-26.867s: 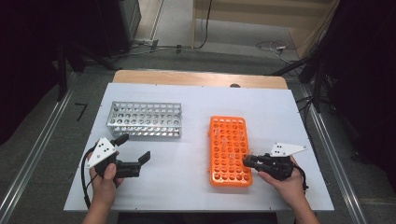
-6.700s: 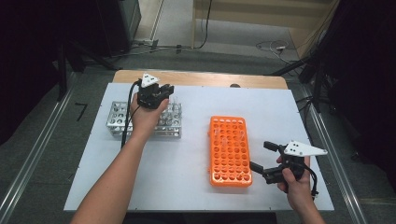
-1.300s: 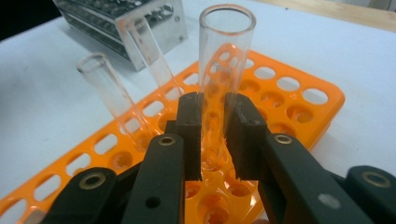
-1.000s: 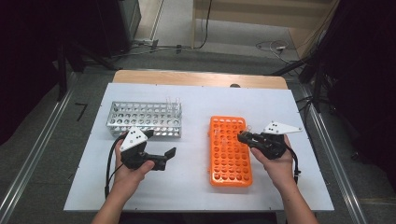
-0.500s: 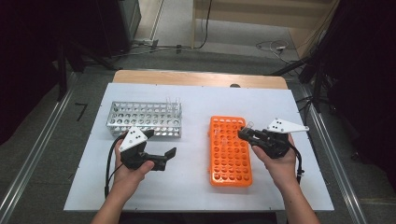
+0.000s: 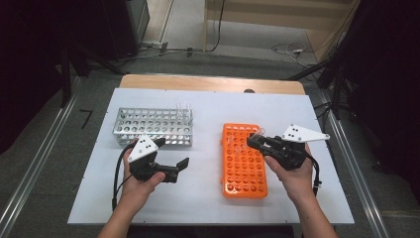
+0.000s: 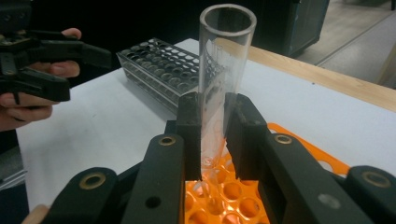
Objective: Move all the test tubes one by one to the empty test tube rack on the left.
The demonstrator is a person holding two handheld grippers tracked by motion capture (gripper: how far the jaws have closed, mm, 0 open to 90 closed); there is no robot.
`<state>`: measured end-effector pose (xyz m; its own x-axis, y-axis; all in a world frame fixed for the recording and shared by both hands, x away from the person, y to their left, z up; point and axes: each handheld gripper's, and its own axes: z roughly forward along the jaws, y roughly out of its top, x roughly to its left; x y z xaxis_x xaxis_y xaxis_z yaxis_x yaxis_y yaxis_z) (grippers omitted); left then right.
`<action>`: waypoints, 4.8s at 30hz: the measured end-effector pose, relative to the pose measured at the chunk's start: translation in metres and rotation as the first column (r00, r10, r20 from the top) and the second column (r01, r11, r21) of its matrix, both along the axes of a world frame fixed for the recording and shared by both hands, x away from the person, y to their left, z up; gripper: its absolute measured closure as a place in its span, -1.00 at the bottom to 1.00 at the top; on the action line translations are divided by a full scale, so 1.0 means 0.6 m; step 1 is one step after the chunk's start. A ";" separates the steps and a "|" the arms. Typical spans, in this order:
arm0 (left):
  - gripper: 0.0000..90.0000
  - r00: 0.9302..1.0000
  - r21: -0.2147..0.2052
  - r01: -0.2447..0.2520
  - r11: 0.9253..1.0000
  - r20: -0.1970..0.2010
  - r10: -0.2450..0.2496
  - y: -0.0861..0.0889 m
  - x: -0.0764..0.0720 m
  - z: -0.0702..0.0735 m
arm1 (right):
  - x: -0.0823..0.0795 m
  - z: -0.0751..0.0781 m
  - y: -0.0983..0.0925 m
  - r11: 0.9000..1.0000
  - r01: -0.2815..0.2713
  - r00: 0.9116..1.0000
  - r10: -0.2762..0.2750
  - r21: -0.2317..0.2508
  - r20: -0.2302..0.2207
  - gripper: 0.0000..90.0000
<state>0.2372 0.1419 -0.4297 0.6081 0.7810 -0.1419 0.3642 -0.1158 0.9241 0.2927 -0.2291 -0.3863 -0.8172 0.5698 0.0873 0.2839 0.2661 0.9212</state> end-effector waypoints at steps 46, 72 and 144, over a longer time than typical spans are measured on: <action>-0.20 0.967 -0.045 0.253 0.966 0.040 -0.251 -0.067 -0.034 0.021 | -0.057 -0.068 0.172 0.956 -0.263 0.963 0.252 -0.129 -0.097 0.64; 0.67 0.961 0.025 0.260 0.965 0.096 -0.261 -0.082 -0.045 0.021 | -0.066 -0.071 0.189 0.939 -0.320 0.944 0.304 -0.129 -0.129 0.63; 0.68 0.980 -0.047 -0.156 0.987 0.115 0.161 0.065 0.174 0.057 | -0.042 -0.087 -0.071 0.998 -0.012 0.995 0.005 -0.068 -0.095 -1.00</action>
